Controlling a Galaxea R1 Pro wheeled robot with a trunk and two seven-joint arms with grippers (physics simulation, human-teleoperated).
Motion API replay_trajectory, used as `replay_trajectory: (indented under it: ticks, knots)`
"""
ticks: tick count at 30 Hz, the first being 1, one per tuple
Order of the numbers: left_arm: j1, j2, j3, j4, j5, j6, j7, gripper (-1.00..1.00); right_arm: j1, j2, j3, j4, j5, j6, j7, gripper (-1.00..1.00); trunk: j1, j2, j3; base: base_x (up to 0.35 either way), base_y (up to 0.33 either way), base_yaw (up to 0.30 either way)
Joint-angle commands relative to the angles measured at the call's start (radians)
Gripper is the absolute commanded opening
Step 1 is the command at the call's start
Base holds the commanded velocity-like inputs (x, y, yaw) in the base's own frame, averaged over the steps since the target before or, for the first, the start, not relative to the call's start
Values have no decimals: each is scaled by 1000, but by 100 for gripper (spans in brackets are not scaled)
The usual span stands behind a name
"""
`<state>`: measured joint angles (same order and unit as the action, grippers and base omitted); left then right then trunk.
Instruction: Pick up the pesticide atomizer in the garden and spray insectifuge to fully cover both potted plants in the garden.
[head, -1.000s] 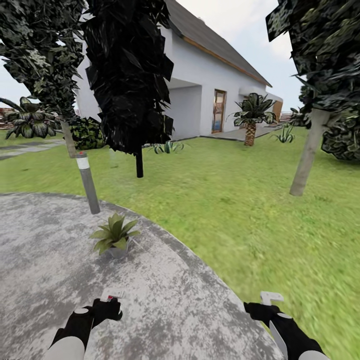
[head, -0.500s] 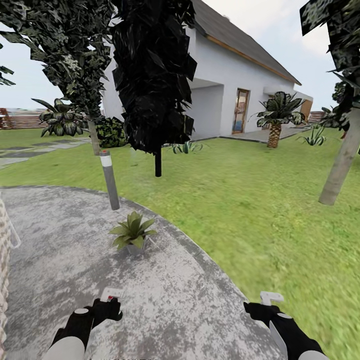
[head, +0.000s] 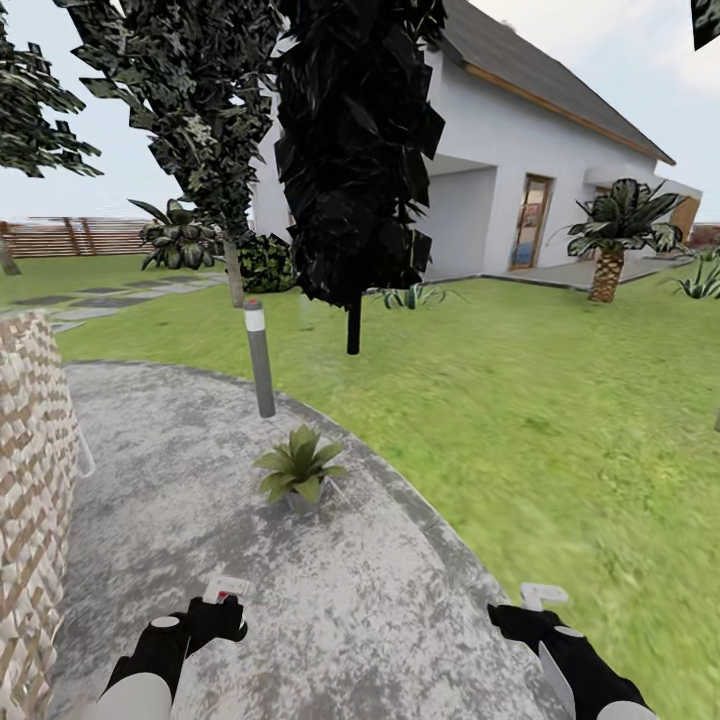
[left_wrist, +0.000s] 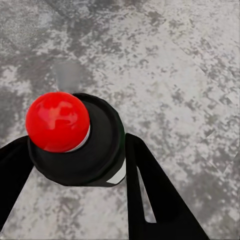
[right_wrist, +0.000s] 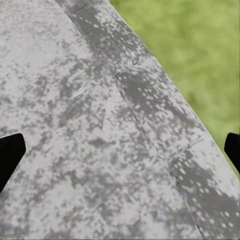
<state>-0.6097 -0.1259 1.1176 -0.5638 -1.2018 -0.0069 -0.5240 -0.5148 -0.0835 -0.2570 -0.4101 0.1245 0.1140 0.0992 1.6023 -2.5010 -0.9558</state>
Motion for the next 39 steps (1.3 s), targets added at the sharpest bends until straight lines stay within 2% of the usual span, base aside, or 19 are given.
replay_trajectory:
  ticks: [1, 13, 27, 35, 39]
  knots:
    - [-2, -1, 8, -2, -5, -1, -7, -100, 0, 1, -8, -3, 11, 6, 8, 100, 0, 0, -1, 331, 0, 255]
    - [-2, -1, 8, -2, -5, -1, -7, -100, 0, 1, -8, -3, 11, 6, 8, 100, 0, 0, -1, 320, -21, 242]
    - [-1, -1, 8, -2, -5, -1, -7, -100, 0, 1, -8, -3, 11, 6, 10, 100, 0, 0, -1, 301, -149, 66]
    - [-2, -1, 8, -2, -5, -1, -7, -100, 0, 1, -8, 3, 11, 0, 11, 100, 0, 0, -1, 89, -23, 119]
    - [-1, -1, 8, -2, -5, -1, -7, -100, -1, -2, -7, 53, 12, -4, 11, 100, 0, 0, -1, 2, 0, 4]
